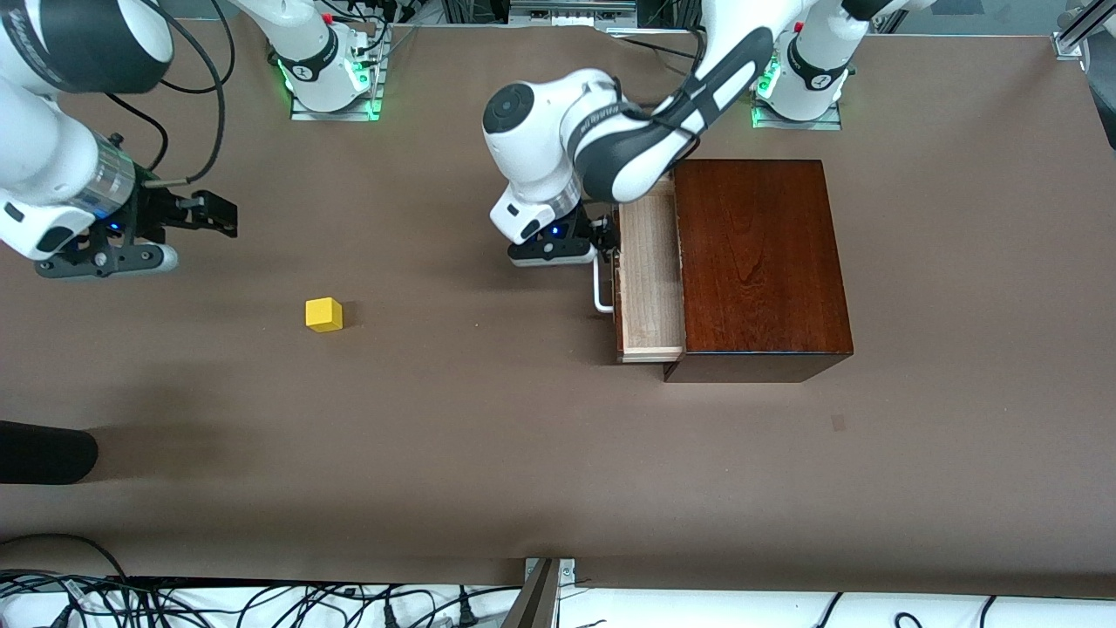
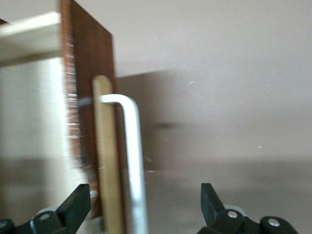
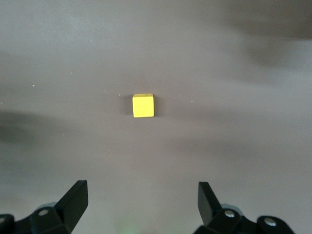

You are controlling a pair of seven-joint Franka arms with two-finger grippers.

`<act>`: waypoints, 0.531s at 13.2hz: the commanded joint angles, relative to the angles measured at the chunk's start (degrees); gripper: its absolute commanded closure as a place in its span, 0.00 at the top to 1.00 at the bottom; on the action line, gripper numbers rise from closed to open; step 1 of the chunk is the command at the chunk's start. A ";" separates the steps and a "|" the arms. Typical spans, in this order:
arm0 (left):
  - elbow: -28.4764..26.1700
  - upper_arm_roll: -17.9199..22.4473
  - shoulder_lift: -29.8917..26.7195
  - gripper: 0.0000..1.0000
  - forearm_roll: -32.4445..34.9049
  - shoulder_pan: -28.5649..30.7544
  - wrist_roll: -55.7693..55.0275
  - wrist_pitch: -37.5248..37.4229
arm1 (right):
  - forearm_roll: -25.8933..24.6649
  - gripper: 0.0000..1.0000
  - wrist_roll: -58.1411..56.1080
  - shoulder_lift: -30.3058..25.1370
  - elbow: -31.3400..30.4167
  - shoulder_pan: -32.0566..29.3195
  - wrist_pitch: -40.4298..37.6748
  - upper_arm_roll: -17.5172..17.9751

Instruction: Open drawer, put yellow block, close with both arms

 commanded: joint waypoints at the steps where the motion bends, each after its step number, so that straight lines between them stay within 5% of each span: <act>1: 1.29 0.43 -6.59 1.00 -4.48 3.23 8.77 -6.61 | 0.76 1.00 -0.10 -0.75 -6.48 0.46 6.73 0.30; 7: 1.65 0.25 -19.69 1.00 -19.95 22.90 23.81 -13.64 | 1.46 1.00 -0.01 1.00 -19.15 0.46 23.60 0.30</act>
